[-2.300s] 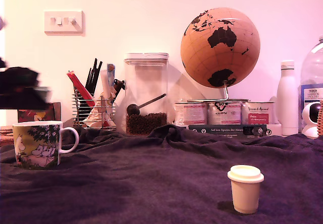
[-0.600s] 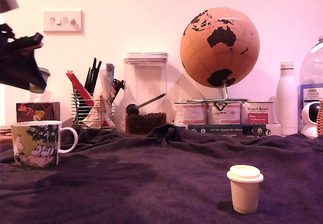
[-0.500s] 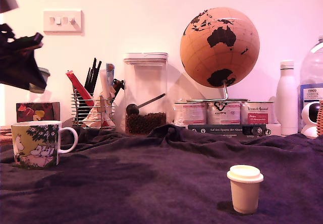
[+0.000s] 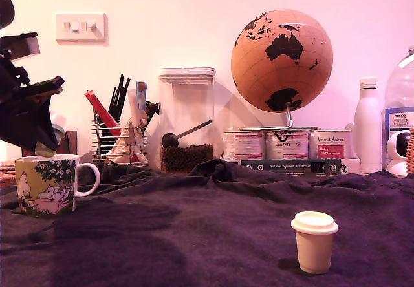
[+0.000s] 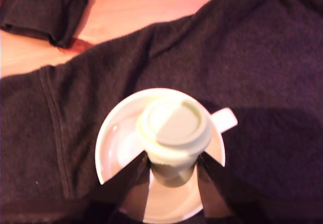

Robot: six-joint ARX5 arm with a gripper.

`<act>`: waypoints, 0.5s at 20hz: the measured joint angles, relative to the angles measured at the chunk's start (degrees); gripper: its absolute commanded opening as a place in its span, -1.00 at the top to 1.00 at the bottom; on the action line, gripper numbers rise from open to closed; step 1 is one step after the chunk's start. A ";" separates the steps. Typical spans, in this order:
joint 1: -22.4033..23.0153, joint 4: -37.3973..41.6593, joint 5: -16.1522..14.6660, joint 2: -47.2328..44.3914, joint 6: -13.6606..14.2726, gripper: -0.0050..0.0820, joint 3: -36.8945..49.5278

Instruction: Pick up the coffee capsules on the table and drop them inside the coffee cup

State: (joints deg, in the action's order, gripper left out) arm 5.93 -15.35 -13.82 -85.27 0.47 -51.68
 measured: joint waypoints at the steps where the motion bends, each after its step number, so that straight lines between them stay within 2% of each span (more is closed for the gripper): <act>1: 0.00 -0.09 0.00 0.00 0.00 0.60 0.00; 5: 0.00 -0.07 0.42 0.00 0.00 0.56 0.00; 6: 0.00 -0.09 0.81 0.00 0.00 0.46 0.00; 7: 0.00 -0.07 0.92 0.00 0.00 0.28 0.00; 9: 0.00 -0.04 1.46 0.00 0.42 -0.22 0.00; 10: 0.00 -0.04 1.77 0.00 0.57 -0.36 0.00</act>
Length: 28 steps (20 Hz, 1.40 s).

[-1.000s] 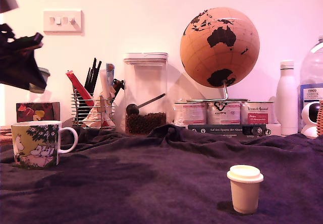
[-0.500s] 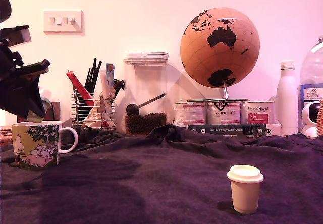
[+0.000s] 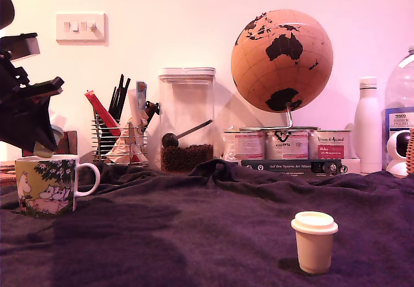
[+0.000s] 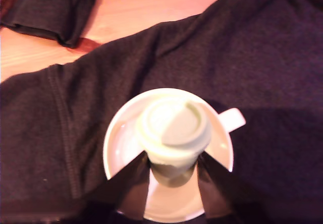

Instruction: Pick up the coffee capsules on the table and drop them inside the coffee cup

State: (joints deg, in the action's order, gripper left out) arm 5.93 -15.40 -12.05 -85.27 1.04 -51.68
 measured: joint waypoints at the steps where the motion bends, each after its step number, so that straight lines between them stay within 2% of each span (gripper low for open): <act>1: 0.00 0.00 0.26 0.00 0.09 -0.37 0.00; 9: 0.00 0.00 0.61 0.00 0.66 -0.37 0.00; 11: 0.00 -0.04 0.61 0.00 0.66 -0.25 0.00; 13: 0.00 -0.04 0.57 0.00 0.68 -0.03 0.00; 14: 0.00 -0.04 0.57 0.00 0.68 0.15 0.00; 17: 0.00 0.20 -0.07 0.00 0.68 0.96 0.00; 22: 0.00 2.10 -3.04 0.42 0.68 0.93 0.00; 26: 0.22 2.82 -5.90 4.26 0.68 0.93 0.00; 28: 1.03 3.06 -6.05 6.62 0.68 0.93 0.00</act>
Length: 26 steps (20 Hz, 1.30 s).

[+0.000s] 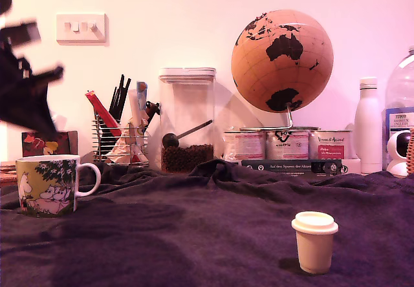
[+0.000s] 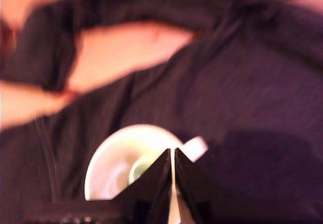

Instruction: Pick up the coffee capsules on the table and drop them inside the coffee cup

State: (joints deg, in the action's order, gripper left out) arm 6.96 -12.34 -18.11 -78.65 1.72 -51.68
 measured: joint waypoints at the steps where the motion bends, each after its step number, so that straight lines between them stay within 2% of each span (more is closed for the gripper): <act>1: 0.57 0.00 0.00 0.94 0.00 0.93 0.00; 11: 9.05 4.04 0.15 10.49 0.00 0.93 2.69; 15: 12.46 7.21 0.07 13.31 0.00 0.93 6.97; 24: 18.36 17.09 -4.02 19.56 -0.09 0.93 18.32; 26: 20.50 18.40 -4.33 20.94 -1.33 0.93 20.41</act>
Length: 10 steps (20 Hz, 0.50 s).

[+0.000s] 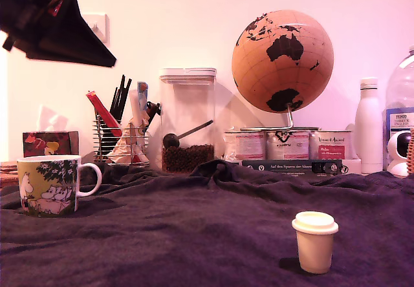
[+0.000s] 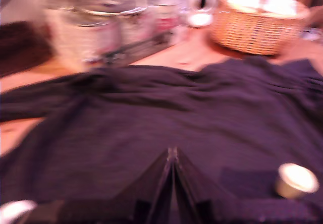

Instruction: Pick up the coffee capsules on the table and drop them inside the coffee cup

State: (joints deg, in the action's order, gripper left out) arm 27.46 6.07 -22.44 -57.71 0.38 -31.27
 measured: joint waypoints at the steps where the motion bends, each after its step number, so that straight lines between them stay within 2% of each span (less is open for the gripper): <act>1: 1.05 1.07 0.00 0.72 -0.79 0.93 1.16; 5: 4.79 4.81 0.42 2.45 -1.75 0.93 5.31; 10: 9.97 8.59 0.44 3.28 -4.35 0.93 10.54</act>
State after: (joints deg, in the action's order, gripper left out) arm 37.43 14.66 -22.00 -54.43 -3.97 -20.73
